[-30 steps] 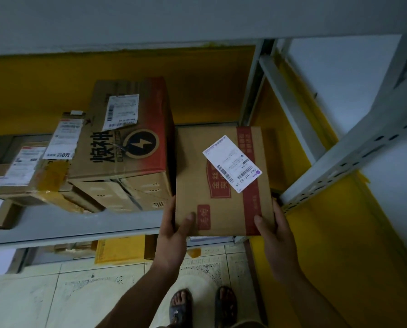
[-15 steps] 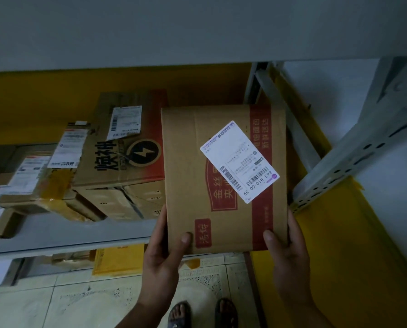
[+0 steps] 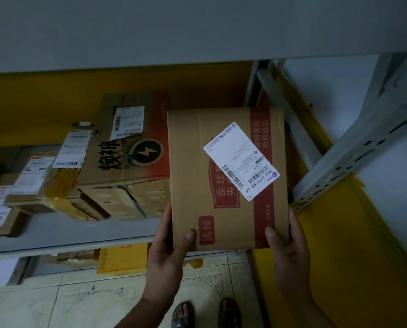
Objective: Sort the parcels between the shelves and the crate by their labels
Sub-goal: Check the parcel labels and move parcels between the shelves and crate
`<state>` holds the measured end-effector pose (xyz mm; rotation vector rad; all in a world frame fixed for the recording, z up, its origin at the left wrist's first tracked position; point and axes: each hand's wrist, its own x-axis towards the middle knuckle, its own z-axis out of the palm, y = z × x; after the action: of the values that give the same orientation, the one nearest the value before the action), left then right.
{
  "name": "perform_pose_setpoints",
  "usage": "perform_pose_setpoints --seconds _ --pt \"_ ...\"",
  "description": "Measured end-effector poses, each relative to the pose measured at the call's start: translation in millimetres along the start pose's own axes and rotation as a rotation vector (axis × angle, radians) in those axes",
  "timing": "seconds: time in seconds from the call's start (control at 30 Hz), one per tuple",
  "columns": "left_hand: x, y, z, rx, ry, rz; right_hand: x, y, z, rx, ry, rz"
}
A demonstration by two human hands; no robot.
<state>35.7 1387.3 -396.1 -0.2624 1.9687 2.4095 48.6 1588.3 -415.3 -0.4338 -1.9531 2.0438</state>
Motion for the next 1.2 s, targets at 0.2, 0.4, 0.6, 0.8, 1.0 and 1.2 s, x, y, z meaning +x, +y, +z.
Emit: perform_pose_setpoints --seconds 0.2,0.4,0.6,0.8,1.0,1.2 --pt "27.2 -11.5 5.5 0.192 -0.034 -0.042 19.9 15.5 4.0 -0.229 0.057 0.034" --pt "55.0 -23.5 18.2 0.235 0.005 -0.157 50.3 25.9 9.0 -0.393 0.032 0.097" --pt "85.3 -26.9 29.0 0.25 0.029 -0.229 81.1 40.0 21.0 -0.479 -0.007 0.141" --pt "113.8 -29.3 35.8 0.287 0.061 -0.275 112.1 40.8 34.0 -0.518 -0.017 0.163" --pt "141.2 -28.5 46.6 0.371 0.104 -0.304 142.4 41.8 46.9 -0.598 -0.043 0.216" --pt "169.1 -26.9 59.7 0.408 0.12 -0.343 169.5 37.0 56.7 -0.547 -0.028 0.243"
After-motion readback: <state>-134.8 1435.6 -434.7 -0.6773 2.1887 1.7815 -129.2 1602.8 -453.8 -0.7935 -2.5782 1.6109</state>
